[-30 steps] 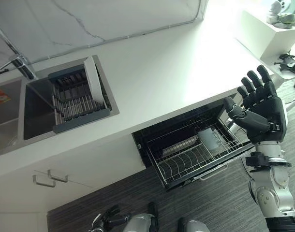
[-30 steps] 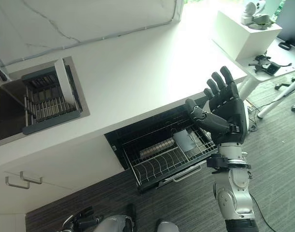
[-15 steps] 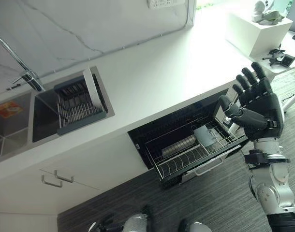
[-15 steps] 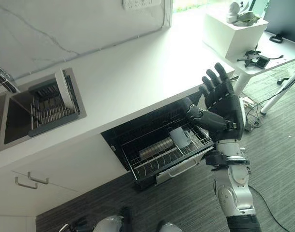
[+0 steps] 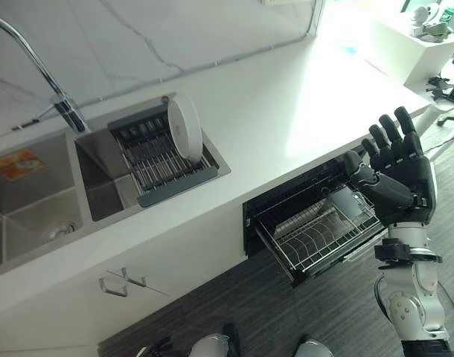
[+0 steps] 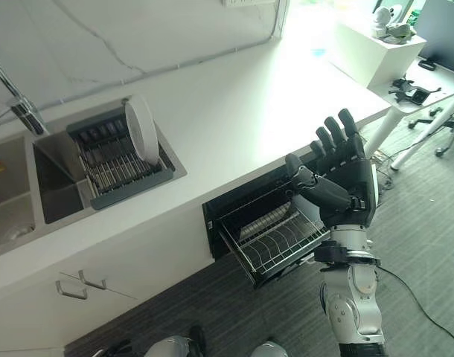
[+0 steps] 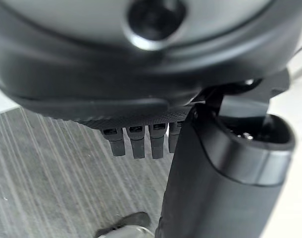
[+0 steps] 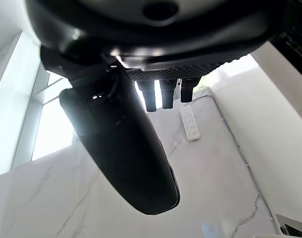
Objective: Place the dishes in the dishwasher.
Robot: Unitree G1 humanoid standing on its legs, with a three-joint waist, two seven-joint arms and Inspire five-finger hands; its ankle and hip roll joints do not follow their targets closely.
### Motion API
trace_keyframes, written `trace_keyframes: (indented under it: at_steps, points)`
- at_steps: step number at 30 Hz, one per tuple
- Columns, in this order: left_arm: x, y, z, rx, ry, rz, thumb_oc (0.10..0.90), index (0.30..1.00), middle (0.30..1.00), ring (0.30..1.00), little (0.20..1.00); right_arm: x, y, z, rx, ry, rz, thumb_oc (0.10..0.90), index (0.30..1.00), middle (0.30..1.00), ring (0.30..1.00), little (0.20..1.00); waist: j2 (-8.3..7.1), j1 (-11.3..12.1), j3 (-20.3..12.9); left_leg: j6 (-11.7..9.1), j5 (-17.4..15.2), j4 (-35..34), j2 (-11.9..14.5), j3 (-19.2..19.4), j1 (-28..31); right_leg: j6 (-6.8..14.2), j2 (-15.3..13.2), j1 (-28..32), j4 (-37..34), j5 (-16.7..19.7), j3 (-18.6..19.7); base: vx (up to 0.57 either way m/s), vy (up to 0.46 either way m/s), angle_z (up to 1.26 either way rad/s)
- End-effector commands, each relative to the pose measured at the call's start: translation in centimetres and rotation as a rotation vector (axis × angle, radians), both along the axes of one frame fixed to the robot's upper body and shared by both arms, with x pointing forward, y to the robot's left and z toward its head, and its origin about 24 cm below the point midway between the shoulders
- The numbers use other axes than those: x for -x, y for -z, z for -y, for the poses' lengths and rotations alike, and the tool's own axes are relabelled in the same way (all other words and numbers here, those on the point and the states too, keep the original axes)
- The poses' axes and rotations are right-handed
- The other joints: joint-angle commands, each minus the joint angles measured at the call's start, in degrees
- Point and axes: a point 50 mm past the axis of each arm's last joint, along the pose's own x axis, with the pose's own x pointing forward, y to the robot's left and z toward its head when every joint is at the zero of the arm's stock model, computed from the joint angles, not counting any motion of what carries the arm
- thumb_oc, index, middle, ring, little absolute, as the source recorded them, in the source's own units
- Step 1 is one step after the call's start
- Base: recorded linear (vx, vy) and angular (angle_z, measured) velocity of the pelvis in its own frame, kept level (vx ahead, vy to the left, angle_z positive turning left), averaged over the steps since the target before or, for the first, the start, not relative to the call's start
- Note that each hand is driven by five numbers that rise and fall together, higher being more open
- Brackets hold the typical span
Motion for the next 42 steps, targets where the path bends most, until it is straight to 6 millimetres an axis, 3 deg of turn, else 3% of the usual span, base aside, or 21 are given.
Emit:
trace_keyframes:
  at_steps: [1, 4, 11, 20, 27, 32, 33, 42]
  points:
    - [0.7, -0.1, -0.8, -0.012, -0.044, -0.01, 0.8, 0.9, 0.9, 0.9, 0.9, 0.8, -5.6, 0.8, 0.032, 0.014, 0.297, 0.8, 0.9, 0.9, 0.9, 0.9, -0.88, -0.12, -1.26, -3.3, -7.48, 0.69, 0.84, -3.34, 2.72, 3.39, 1.19, 2.35, -2.88, -0.44, 1.23, -0.02, -0.102, -0.08]
    - [1.6, 0.3, 0.0, 0.02, -0.013, -0.039, 0.8, 0.9, 0.9, 0.9, 0.9, 0.8, -5.5, 1.0, 0.041, 0.007, 0.288, 0.8, 0.9, 0.9, 0.9, 0.9, -1.28, 0.33, -1.71, -4.03, -7.18, 0.69, 1.58, -2.15, 2.48, 3.68, 0.42, 2.52, -2.88, -2.2, 0.09, -0.01, -0.039, 0.09]
    - [3.4, 0.9, 1.2, 0.018, 0.034, -0.104, 0.8, 0.9, 0.9, 0.9, 0.9, 0.3, -5.4, 0.7, 0.137, -0.039, 0.239, 0.8, 0.9, 0.9, 0.9, 0.9, -1.97, 0.58, -2.84, -4.77, -7.75, 0.69, 0.73, -4.22, 3.64, 3.08, 1.16, 3.82, -2.88, -4.21, 1.92, 0.04, -0.019, 0.1]
    - [4.9, 1.0, 0.5, -0.034, 0.054, -0.202, 0.8, 0.9, 0.9, 0.9, 0.9, -0.5, -6.1, 0.1, 0.202, -0.083, 0.232, 0.8, 0.9, 0.9, 0.9, 0.9, -2.17, 2.35, -4.06, -5.16, -8.08, 0.69, 0.26, -6.15, 4.58, 3.01, 0.7, 5.62, -2.88, -4.61, 0.52, 0.1, -0.008, 0.2]
    - [5.6, 1.1, 0.2, -0.055, 0.105, -0.253, 0.8, 0.9, 0.9, 0.9, 0.9, -3.1, -7.0, -1.6, 0.217, -0.137, 0.158, 0.8, 0.9, 0.9, 0.9, 0.9, -2.15, 5.36, -4.65, -5.6, -7.96, 0.69, 0.44, -6.69, 4.84, 3.78, -1.43, 6.59, -2.88, -4.0, -2.38, 0.13, -0.024, 0.11]
    - [6.7, 0.8, -0.8, -0.073, 0.102, -0.289, 0.8, 0.9, 0.9, 0.9, 0.9, -5.4, -9.5, -2.0, 0.271, -0.098, 0.153, 0.8, 0.9, 0.9, 0.9, 0.9, -2.37, 7.86, -4.83, -6.17, -7.41, 0.69, 0.11, -8.71, 4.22, 3.7, -1.56, 7.02, -2.88, -4.12, -3.55, 0.17, -0.017, 0.24]
    - [7.3, 0.6, -1.5, -0.079, 0.089, -0.296, 0.8, 0.9, 0.9, 0.9, 0.9, -6.1, -10.9, -1.1, 0.311, -0.047, 0.163, 0.8, 0.9, 0.9, 0.9, 0.9, -2.55, 9.05, -4.79, -6.32, -7.17, 0.69, 0.06, -9.3, 3.9, 3.61, -1.73, 7.47, -2.88, -4.35, -4.57, 0.19, 0.006, 0.39]
    - [7.9, -0.1, -3.5, -0.11, 0.067, -0.303, 0.8, 0.9, 0.9, 0.9, 0.9, -8.7, -14.8, 2.3, 0.283, 0.139, 0.137, 0.8, 0.9, 0.9, 0.9, 0.9, -2.59, 13.12, -4.67, -6.75, -7.72, 0.69, -0.36, -11.45, 4.55, 3.73, -1.79, 10.66, -2.88, -5.96, -7.02, 0.1, -0.007, 0.44]
